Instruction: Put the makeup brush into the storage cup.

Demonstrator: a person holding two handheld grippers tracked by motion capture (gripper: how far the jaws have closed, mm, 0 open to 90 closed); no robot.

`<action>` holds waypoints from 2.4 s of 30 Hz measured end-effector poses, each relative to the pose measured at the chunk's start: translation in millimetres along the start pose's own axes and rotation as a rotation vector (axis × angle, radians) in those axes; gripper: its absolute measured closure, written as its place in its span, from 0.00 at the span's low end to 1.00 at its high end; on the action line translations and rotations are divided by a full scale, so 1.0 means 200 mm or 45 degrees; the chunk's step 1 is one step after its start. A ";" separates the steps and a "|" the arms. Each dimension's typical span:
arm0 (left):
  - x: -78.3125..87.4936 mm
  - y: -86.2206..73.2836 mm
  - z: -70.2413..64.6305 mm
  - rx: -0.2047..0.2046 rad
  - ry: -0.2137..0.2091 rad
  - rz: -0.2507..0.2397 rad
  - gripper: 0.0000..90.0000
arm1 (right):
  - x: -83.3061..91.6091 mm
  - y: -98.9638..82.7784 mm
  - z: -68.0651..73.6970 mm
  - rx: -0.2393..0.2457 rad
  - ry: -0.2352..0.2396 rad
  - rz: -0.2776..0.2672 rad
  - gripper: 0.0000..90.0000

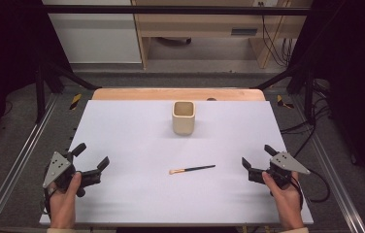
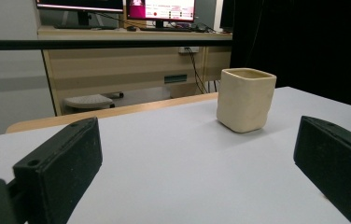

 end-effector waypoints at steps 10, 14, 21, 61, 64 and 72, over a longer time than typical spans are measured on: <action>0.01 0.00 0.01 -0.010 0.004 0.000 0.00 | 0.01 0.00 0.00 -0.027 0.007 0.006 0.06; 0.01 -0.01 0.01 -0.023 0.017 0.025 0.00 | 0.00 0.00 -0.01 -0.013 -0.017 0.010 0.06; 0.03 -0.02 0.03 -0.019 0.028 0.040 0.00 | 0.01 -0.01 -0.01 -0.004 -0.016 0.035 0.07; 0.04 -0.03 0.05 0.005 0.028 0.038 0.00 | -0.37 0.38 0.49 0.617 0.459 0.595 0.10; 0.04 -0.03 0.05 0.006 0.028 0.039 0.00 | -0.39 0.37 0.52 0.649 0.478 0.610 0.10; 0.04 -0.03 0.05 0.005 0.027 0.041 0.00 | -0.43 0.35 0.60 0.745 0.540 0.658 0.10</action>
Point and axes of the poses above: each handheld gripper's, and its own axes: x roughly backward along the jaws, y roughly out of its top, z roughly to its left, the point moved 3 cm from there along -x, roughly forward along the jaws, and after that the axes turned 7 degrees about -x, right-handed, at the moved point
